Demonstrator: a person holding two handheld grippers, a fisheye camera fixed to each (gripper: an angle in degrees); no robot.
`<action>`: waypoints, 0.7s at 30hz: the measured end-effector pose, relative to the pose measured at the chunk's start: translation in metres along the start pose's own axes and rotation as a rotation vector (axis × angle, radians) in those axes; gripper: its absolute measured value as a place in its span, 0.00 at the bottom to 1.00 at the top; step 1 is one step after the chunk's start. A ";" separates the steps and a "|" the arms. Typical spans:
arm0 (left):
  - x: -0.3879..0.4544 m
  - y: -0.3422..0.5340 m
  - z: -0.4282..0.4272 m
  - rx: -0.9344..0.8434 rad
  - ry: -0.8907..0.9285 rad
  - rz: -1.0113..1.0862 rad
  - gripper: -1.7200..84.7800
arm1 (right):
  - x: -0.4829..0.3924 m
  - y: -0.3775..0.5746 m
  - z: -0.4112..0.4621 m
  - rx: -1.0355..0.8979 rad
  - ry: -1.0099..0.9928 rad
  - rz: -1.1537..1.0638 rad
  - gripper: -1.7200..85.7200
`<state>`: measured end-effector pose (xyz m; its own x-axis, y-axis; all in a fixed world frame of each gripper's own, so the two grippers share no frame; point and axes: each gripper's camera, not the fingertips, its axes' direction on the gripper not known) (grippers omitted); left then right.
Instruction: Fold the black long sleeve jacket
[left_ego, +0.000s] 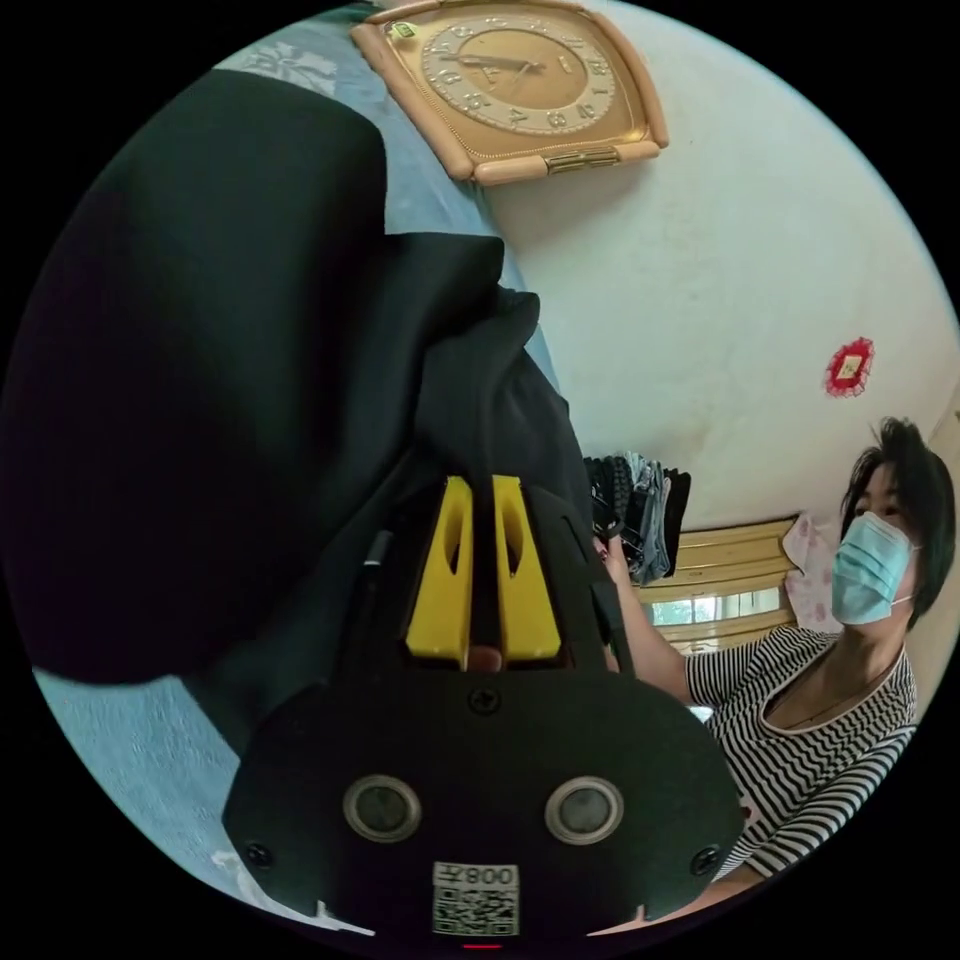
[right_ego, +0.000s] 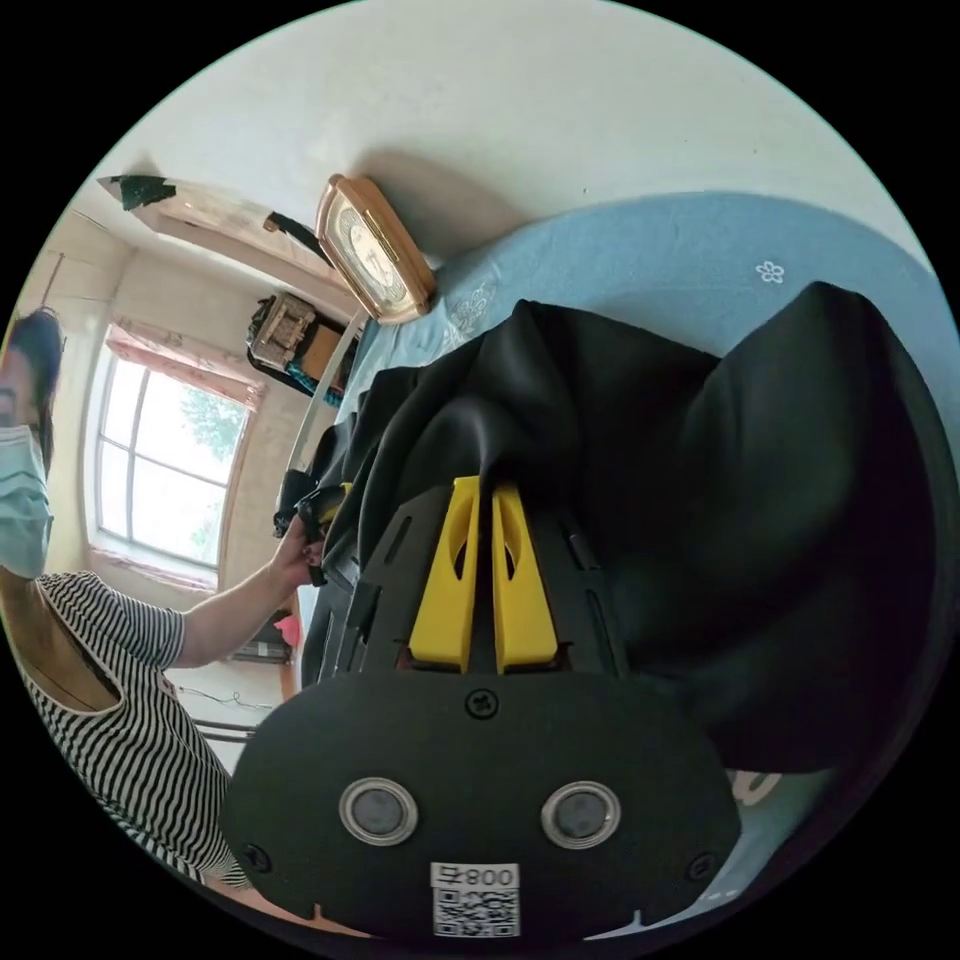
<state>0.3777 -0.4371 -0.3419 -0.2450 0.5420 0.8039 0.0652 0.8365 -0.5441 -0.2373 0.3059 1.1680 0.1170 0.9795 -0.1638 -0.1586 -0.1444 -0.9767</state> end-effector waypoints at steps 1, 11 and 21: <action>0.000 0.004 -0.003 0.006 -0.001 -0.005 0.06 | 0.002 0.003 -0.003 0.009 -0.009 0.009 0.04; 0.102 0.059 -0.017 0.091 -0.165 0.195 0.06 | -0.031 0.046 -0.040 0.061 0.117 0.039 0.03; 0.130 0.082 0.010 0.056 -0.603 0.146 0.05 | -0.120 0.041 0.070 -0.171 0.444 -0.338 0.02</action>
<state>0.3418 -0.2989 -0.2844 -0.7417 0.4953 0.4522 0.0922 0.7431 -0.6628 -0.3269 0.1927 1.1574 0.5392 0.8278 0.1549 0.1151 0.1097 -0.9873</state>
